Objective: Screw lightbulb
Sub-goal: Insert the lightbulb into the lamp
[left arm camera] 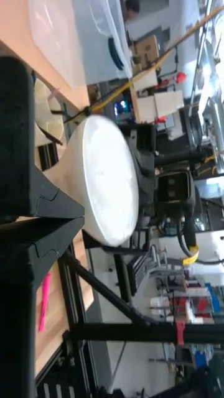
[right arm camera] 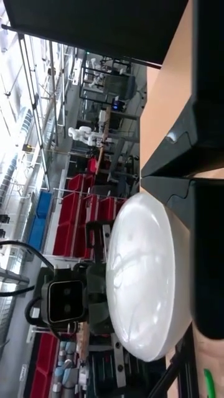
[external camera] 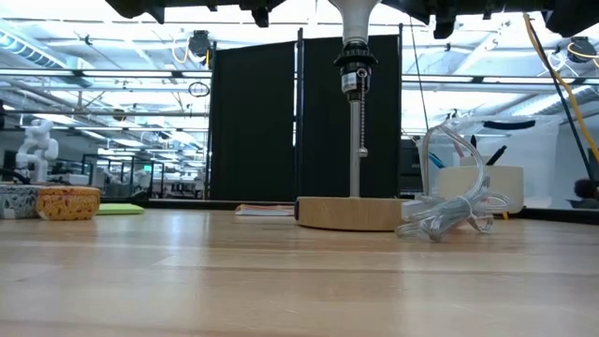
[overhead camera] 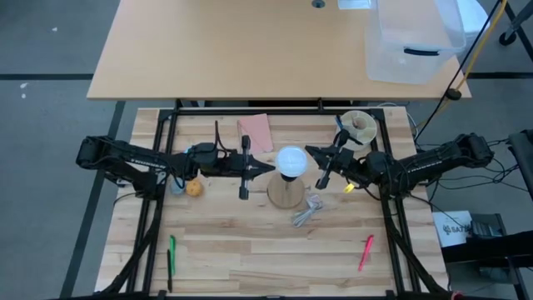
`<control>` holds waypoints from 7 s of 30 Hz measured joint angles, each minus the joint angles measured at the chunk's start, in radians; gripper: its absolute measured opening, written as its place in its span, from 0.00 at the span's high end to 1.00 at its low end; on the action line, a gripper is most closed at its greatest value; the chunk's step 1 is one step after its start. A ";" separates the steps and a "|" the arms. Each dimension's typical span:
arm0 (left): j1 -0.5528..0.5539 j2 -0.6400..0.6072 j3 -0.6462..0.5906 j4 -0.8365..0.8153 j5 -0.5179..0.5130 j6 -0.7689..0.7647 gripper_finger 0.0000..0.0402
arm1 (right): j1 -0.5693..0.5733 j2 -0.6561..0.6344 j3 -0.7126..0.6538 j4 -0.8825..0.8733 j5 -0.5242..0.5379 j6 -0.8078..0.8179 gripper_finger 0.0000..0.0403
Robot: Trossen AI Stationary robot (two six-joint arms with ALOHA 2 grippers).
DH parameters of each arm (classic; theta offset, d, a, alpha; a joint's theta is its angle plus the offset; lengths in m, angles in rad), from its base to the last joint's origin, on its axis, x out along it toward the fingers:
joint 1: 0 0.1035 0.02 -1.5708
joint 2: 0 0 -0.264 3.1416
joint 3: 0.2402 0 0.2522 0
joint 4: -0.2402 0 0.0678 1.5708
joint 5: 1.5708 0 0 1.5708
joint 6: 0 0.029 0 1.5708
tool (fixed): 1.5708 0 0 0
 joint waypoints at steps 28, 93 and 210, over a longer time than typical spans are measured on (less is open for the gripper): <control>0.023 0.000 0.000 0.019 0.010 -0.005 1.00 | 0.015 0.000 0.000 -0.011 -0.019 0.001 1.00; 0.117 0.073 0.002 0.063 0.016 -0.068 1.00 | 0.143 0.002 0.000 -0.087 0.057 0.023 1.00; 0.096 0.050 0.041 -0.060 -0.006 -0.026 1.00 | 0.192 0.066 0.160 -0.337 0.235 0.028 1.00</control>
